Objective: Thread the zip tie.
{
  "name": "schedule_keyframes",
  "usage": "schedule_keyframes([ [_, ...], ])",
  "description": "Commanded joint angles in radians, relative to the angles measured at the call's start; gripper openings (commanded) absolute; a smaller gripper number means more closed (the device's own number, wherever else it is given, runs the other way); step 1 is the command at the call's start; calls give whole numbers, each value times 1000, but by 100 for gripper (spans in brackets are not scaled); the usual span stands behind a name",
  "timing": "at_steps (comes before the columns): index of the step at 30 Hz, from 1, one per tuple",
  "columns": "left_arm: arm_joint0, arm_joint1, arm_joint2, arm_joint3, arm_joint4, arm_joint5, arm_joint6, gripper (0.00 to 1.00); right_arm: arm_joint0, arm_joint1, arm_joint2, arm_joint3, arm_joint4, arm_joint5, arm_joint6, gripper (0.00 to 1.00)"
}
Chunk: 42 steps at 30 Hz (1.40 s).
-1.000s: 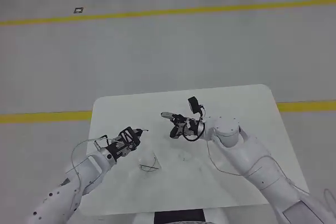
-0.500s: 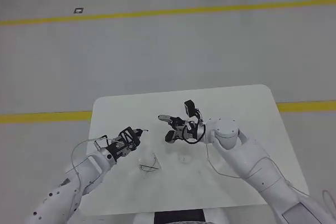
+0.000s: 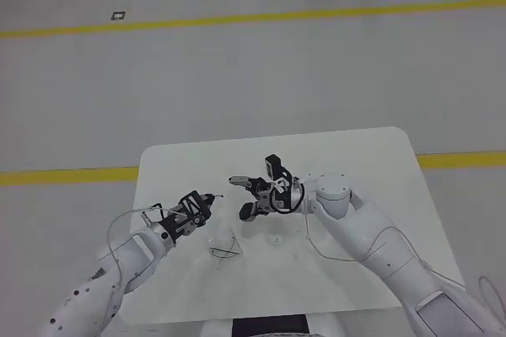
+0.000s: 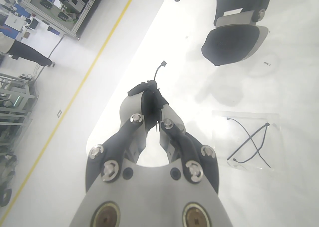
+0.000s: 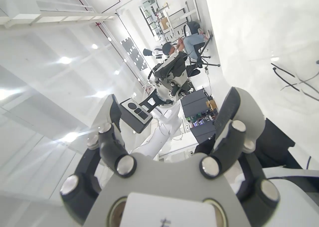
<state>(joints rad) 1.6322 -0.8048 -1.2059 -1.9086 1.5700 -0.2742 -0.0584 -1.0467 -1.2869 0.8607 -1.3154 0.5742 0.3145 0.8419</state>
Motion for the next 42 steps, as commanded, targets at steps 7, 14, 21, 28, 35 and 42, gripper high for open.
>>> schedule_keyframes([
  [7,0,0,0,0,0,0,0,0,-28,-3,-6,-15,-10,-54,-34,100],
  [14,0,0,0,0,0,0,0,0,-29,-4,-7,-14,-21,-73,-51,100],
  [21,0,0,0,0,0,0,0,0,-51,-3,-4,-40,-41,-89,-90,100],
  [28,0,0,0,0,0,0,0,0,-59,-10,-6,-33,-25,-111,-107,28],
  [35,0,0,0,0,0,0,0,0,-56,-17,-22,-13,-22,-126,-93,25],
  [42,0,0,0,0,0,0,0,0,-46,-26,-32,0,-12,-136,-82,22],
])
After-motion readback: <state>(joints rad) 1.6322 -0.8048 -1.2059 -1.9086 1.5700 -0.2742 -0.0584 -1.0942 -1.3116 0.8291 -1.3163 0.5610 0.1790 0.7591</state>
